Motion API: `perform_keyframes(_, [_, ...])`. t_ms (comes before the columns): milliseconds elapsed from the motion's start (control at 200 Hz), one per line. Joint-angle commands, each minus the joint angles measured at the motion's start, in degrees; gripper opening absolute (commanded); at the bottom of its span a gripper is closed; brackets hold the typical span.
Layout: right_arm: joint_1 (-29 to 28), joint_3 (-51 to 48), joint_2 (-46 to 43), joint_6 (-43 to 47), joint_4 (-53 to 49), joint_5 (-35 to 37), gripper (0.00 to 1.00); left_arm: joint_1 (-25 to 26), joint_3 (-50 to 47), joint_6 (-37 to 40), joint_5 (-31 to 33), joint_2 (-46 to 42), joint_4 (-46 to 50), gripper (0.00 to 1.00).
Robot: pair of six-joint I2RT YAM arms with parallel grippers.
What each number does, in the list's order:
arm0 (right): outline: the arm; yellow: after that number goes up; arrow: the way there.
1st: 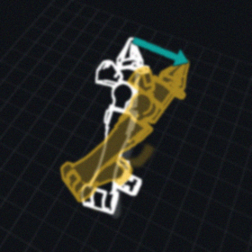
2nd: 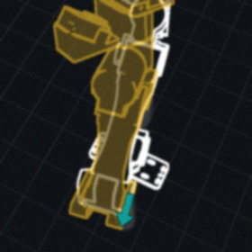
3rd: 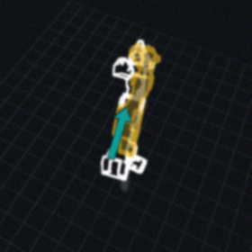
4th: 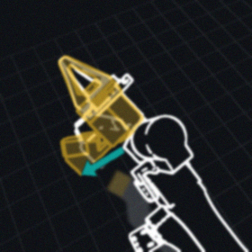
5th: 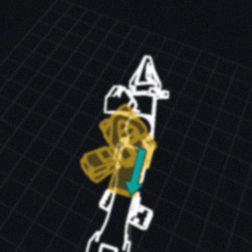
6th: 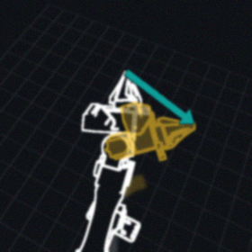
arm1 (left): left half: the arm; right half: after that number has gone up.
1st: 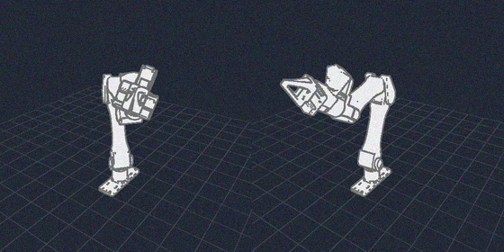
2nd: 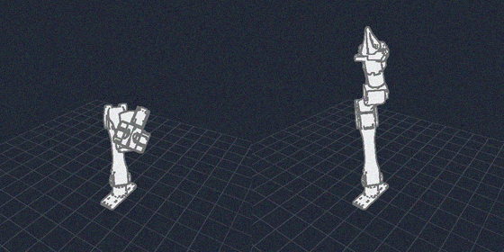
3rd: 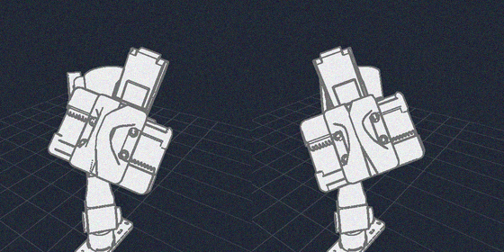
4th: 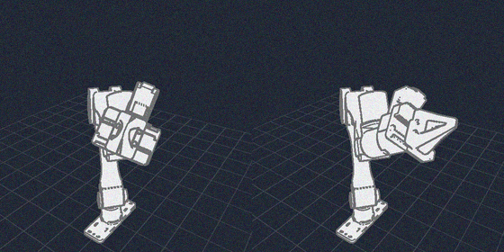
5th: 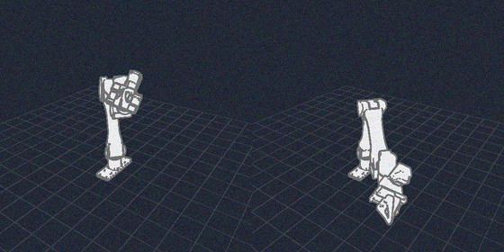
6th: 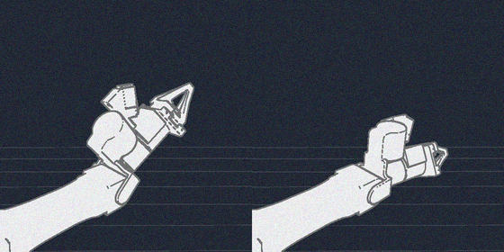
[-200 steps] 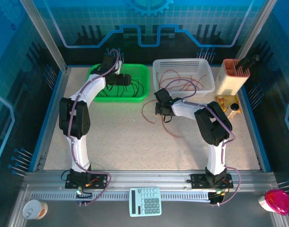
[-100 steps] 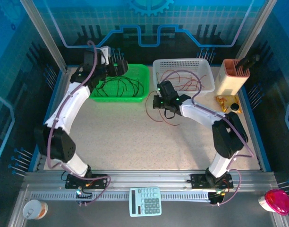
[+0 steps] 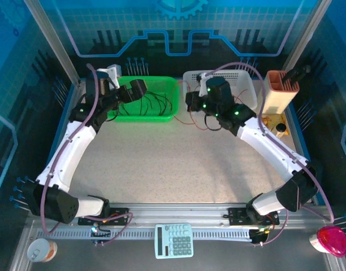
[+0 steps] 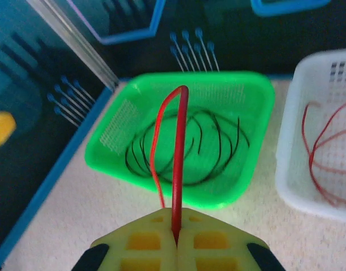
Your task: Untangle the cables
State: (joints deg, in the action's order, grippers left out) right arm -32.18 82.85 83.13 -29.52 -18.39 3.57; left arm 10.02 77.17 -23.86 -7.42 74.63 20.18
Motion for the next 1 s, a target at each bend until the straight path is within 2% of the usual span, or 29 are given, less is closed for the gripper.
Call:
perform_keyframes(0, [3.59, 4.62, 0.79, -0.36, -0.47, 0.01, 0.00, -0.18, -1.53, -1.56, -1.70, -2.57, -0.90, 0.99])
perform_keyframes(260, [11.78, 13.20, 8.92, 1.15, 2.50, 2.56, 0.00, -0.18, -3.62, -2.57, -2.29, -5.73, -0.45, 0.99])
perform_keyframes(560, [20.58, 13.51, 18.86, 7.73, 11.17, 1.92, 0.00, 0.00, -5.67, -3.78, -3.55, -7.87, -0.94, 0.99])
perform_keyframes(785, [21.90, 16.32, 29.37, 11.13, 13.43, -0.09, 0.00, 0.35, -6.50, -4.54, -4.42, -9.39, -0.77, 0.99])
perform_keyframes(995, [19.59, 17.19, 37.23, 9.12, 11.60, -4.15, 0.00, 0.79, -7.51, -4.88, -4.19, -10.10, -0.51, 0.99])
